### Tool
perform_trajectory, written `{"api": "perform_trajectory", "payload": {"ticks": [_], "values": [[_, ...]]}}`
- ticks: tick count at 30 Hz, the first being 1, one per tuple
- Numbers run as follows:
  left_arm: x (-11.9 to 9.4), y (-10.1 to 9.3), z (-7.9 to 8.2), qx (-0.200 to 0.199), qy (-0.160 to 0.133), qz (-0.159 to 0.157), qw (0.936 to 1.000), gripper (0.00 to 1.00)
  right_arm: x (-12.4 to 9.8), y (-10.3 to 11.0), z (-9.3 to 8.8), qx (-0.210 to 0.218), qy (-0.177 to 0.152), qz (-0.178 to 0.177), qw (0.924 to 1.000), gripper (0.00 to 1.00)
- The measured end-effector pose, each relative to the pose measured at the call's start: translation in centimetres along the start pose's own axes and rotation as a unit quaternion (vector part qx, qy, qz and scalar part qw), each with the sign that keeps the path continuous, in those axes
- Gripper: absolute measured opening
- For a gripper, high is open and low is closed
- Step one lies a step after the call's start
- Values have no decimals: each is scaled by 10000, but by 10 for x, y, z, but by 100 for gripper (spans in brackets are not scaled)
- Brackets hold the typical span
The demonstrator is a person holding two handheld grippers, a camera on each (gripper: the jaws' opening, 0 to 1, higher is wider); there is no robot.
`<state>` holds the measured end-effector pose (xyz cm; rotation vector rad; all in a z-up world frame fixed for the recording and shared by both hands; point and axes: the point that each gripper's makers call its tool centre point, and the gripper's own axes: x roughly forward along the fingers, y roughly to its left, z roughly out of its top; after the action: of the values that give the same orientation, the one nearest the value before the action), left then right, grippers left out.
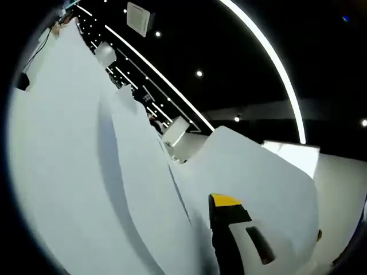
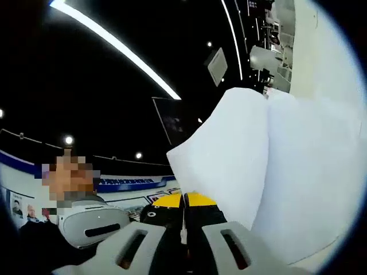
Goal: Organize the stack of printing papers by aligning and flattening the scattered papers on the table
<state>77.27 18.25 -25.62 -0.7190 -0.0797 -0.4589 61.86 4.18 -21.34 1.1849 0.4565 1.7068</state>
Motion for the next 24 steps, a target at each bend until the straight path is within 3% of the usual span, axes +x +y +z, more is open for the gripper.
{"api": "perform_trajectory", "payload": {"ticks": [8,13,15,17,18,20,24], "values": [[-4,5,6,-241,-124,36,9996,6,-1,-7,3,-351,15,-297,9989,0],[-5,6,10,-401,-203,41,9990,6,-14,-22,28,-804,-418,-915,9917,4],[-5,7,10,-424,-204,45,9989,6,-24,-29,45,-1209,-693,-1344,9811,11],[-5,7,10,-436,-205,46,9988,6,-34,-38,54,-1542,-700,-1831,9684,15],[-5,6,10,-442,-205,43,9988,6,-36,-40,55,-1608,-706,-1920,9656,17],[-6,7,11,-521,-239,45,9983,6,-53,-52,71,-1967,-920,-2543,9424,17],[-7,7,13,-636,-278,33,9976,6,-67,-61,82,-2021,-1098,-2966,9269,18]]}}
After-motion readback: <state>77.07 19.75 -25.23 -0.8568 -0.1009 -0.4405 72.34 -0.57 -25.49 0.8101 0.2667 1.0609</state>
